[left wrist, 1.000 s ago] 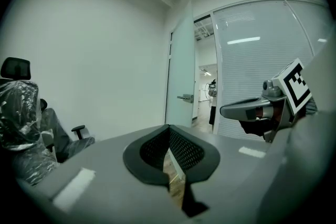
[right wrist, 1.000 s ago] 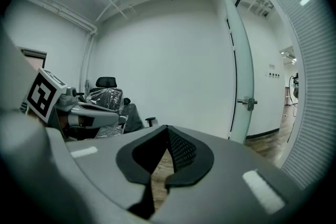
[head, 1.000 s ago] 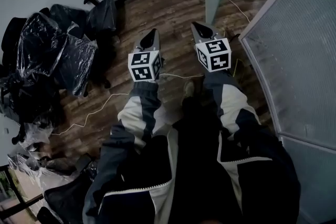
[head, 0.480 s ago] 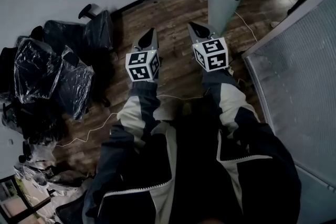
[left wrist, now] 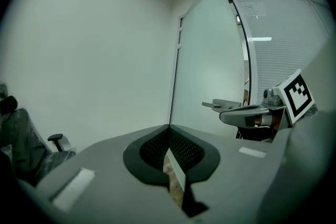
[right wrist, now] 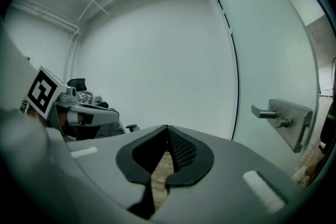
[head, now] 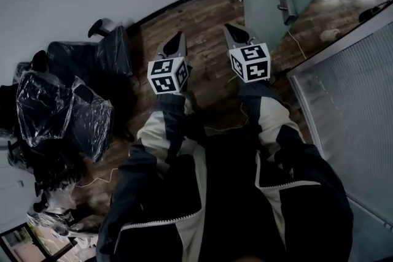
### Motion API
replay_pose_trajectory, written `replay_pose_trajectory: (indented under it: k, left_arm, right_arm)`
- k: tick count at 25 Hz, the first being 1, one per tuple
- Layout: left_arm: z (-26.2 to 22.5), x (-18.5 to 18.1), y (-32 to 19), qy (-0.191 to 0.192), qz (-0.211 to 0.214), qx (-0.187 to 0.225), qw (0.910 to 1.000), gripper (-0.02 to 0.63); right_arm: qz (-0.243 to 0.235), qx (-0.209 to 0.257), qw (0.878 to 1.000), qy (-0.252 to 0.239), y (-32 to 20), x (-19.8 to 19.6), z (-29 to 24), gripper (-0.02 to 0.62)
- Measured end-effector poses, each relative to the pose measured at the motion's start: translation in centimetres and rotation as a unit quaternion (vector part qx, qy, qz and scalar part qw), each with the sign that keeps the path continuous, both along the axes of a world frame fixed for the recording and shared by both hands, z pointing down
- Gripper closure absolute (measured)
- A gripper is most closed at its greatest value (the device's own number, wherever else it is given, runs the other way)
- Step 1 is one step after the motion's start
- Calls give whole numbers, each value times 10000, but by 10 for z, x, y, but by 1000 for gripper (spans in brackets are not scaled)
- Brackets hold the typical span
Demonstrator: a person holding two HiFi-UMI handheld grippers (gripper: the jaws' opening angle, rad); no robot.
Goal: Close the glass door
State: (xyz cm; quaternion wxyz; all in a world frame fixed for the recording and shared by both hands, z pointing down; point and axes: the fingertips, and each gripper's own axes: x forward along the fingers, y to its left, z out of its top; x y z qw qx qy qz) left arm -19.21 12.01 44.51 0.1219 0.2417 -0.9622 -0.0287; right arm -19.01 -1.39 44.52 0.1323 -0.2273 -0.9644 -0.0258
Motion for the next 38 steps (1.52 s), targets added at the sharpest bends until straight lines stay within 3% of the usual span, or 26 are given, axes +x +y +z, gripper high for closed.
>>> replay_pose_trajectory:
  k: [14, 19, 24, 28, 32, 34, 38]
  left_arm:
    - [3, -206, 0, -55, 1338, 148, 9909, 603]
    - [4, -242, -22, -40, 1768, 199, 9840, 604]
    - [4, -256, -86, -9, 2431, 206, 9698, 603]
    - [7, -254, -155, 9, 3063, 85, 9519, 603]
    - [4, -246, -215, 6, 3672, 51, 9301, 603]
    - [8, -232, -244, 47, 4117, 21, 9113, 603]
    - [12, -204, -284, 25, 5014, -47, 8652, 603]
  right_arm:
    - [1436, 102, 9896, -34, 3, -174, -14, 591]
    - [1860, 212, 9823, 37, -18, -198, -10, 591]
    - [2284, 252, 9732, 122, -53, -197, 0, 592]
    - [2617, 217, 9647, 218, -96, -188, 11, 591]
    - [3149, 207, 9485, 281, -140, -165, 12, 591]
    - [3534, 158, 9348, 316, -157, -147, 16, 591]
    - [4479, 61, 8938, 222, -184, -108, 12, 592]
